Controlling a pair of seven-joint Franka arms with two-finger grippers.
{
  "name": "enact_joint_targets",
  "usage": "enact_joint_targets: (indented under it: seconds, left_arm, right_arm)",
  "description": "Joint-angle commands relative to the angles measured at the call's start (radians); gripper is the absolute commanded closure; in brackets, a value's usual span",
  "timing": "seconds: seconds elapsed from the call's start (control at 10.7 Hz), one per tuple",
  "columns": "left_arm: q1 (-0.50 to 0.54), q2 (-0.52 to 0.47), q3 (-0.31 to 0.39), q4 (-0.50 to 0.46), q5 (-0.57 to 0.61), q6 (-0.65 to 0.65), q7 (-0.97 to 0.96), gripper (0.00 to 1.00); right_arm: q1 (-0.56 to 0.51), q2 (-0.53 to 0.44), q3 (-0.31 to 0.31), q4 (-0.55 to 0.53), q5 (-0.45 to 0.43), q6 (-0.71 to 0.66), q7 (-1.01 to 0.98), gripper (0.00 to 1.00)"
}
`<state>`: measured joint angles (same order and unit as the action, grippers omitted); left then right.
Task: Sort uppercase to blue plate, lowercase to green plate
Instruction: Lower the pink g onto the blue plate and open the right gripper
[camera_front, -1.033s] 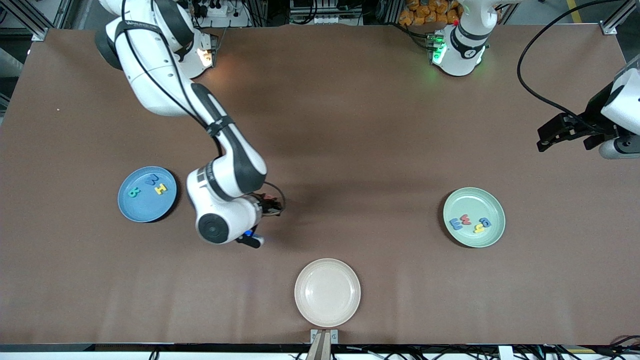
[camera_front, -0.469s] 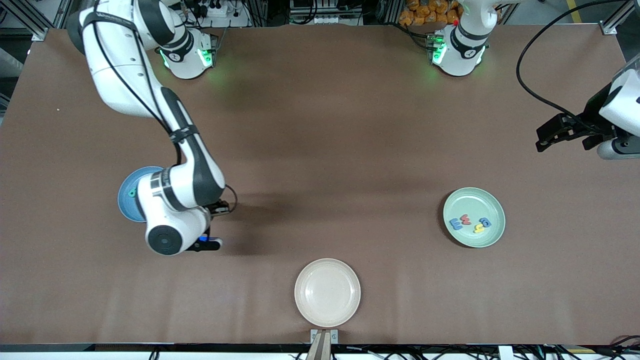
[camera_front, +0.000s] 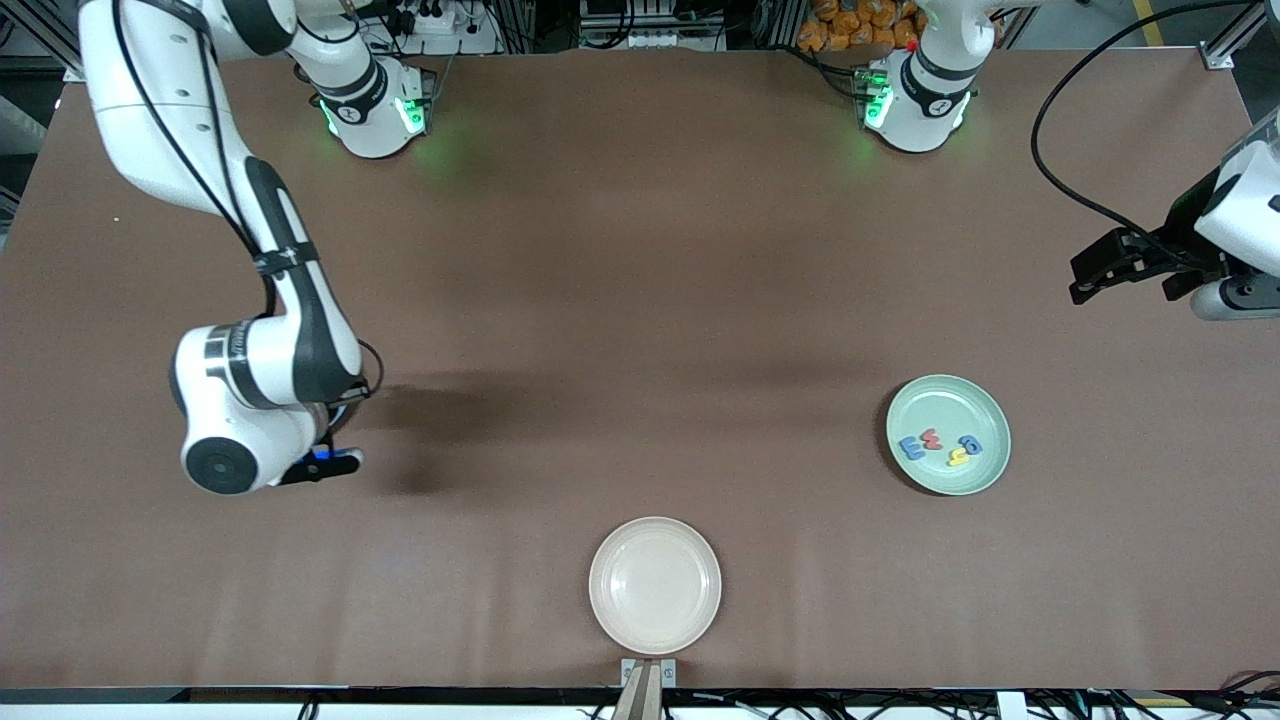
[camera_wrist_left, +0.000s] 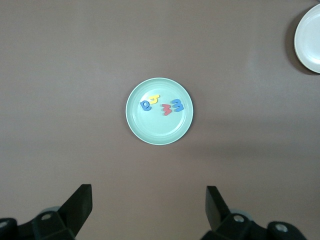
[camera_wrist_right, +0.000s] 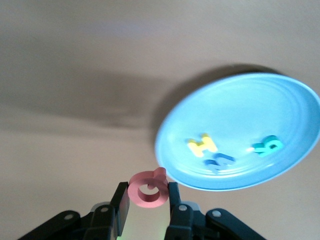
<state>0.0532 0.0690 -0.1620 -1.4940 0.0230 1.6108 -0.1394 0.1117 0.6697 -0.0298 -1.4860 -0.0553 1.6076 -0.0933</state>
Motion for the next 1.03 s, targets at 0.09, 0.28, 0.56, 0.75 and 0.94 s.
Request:
enact_joint_targets:
  seconds: [0.09,0.28,0.56,0.75,0.94]
  left_arm:
    - [0.004,-0.003,-0.002,-0.002,-0.023,-0.009,-0.006,0.0]
    - [0.004,-0.005,-0.002,-0.002,-0.023,-0.009,-0.006,0.0]
    - [0.004,-0.003,-0.002,0.0,-0.023,-0.009,-0.002,0.0]
    - [0.005,-0.003,-0.002,0.0,-0.023,-0.009,0.001,0.0]
    - [0.005,-0.003,-0.002,0.0,-0.023,-0.009,0.003,0.0]
  right_arm:
    - [-0.119,-0.156,-0.001,-0.34,-0.034,0.237,-0.201,0.71]
    - [-0.179,-0.159,-0.001,-0.375,-0.064,0.313,-0.279,0.71]
    - [-0.213,-0.15,-0.001,-0.376,-0.104,0.354,-0.353,0.7]
    - [-0.215,-0.147,-0.001,-0.376,-0.12,0.374,-0.362,0.64]
    - [-0.215,-0.144,-0.001,-0.376,-0.126,0.383,-0.362,0.46]
